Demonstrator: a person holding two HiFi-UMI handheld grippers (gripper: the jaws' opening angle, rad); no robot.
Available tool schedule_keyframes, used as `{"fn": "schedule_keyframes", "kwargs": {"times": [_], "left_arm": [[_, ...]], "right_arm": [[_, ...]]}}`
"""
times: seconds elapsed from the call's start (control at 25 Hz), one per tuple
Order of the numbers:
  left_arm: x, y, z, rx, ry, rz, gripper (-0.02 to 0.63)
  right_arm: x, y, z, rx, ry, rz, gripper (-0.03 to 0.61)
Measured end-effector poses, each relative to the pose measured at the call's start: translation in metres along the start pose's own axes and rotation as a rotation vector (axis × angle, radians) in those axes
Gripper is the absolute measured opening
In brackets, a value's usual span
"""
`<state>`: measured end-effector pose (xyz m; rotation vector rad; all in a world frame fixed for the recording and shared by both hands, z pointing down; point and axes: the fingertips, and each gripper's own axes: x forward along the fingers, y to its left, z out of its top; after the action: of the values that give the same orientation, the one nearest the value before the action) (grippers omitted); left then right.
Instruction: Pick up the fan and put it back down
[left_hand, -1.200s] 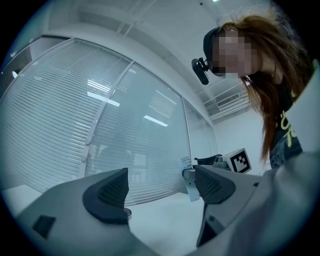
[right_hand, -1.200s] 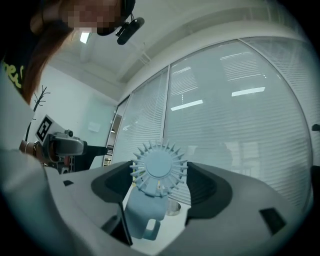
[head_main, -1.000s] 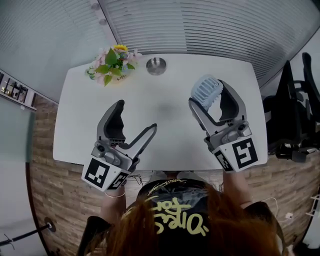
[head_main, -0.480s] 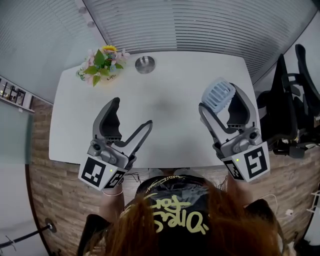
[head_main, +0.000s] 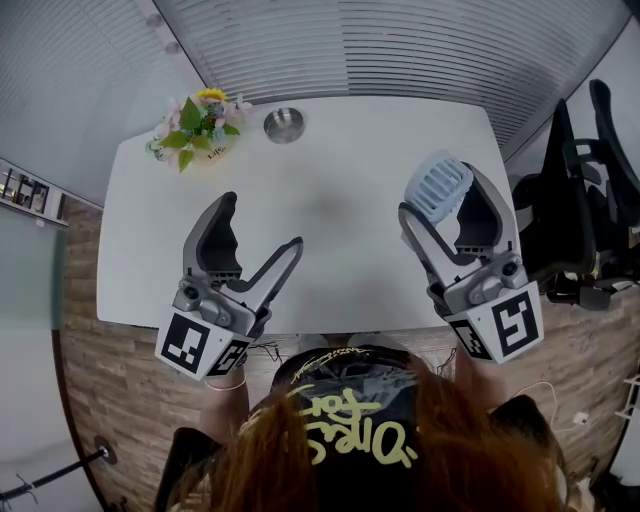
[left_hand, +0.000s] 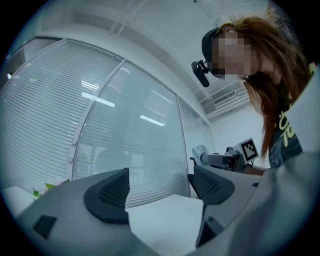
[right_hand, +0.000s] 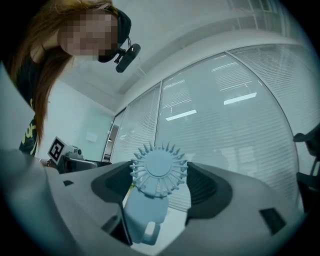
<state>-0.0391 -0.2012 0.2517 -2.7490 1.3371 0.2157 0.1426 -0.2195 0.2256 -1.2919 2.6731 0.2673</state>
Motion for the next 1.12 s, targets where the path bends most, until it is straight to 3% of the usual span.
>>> {"fn": "schedule_keyframes", "kwargs": {"times": [0.44,1.12], "left_arm": [[-0.007,0.020,-0.017,-0.036,0.022,0.028,0.399],[-0.042,0.057,-0.058,-0.096,0.094,0.097,0.399]], "right_arm": [[0.021,-0.010,-0.037,-0.006,0.095,-0.023,0.342],[0.061,0.005,-0.162,0.023,0.345,0.030,0.342]]}}
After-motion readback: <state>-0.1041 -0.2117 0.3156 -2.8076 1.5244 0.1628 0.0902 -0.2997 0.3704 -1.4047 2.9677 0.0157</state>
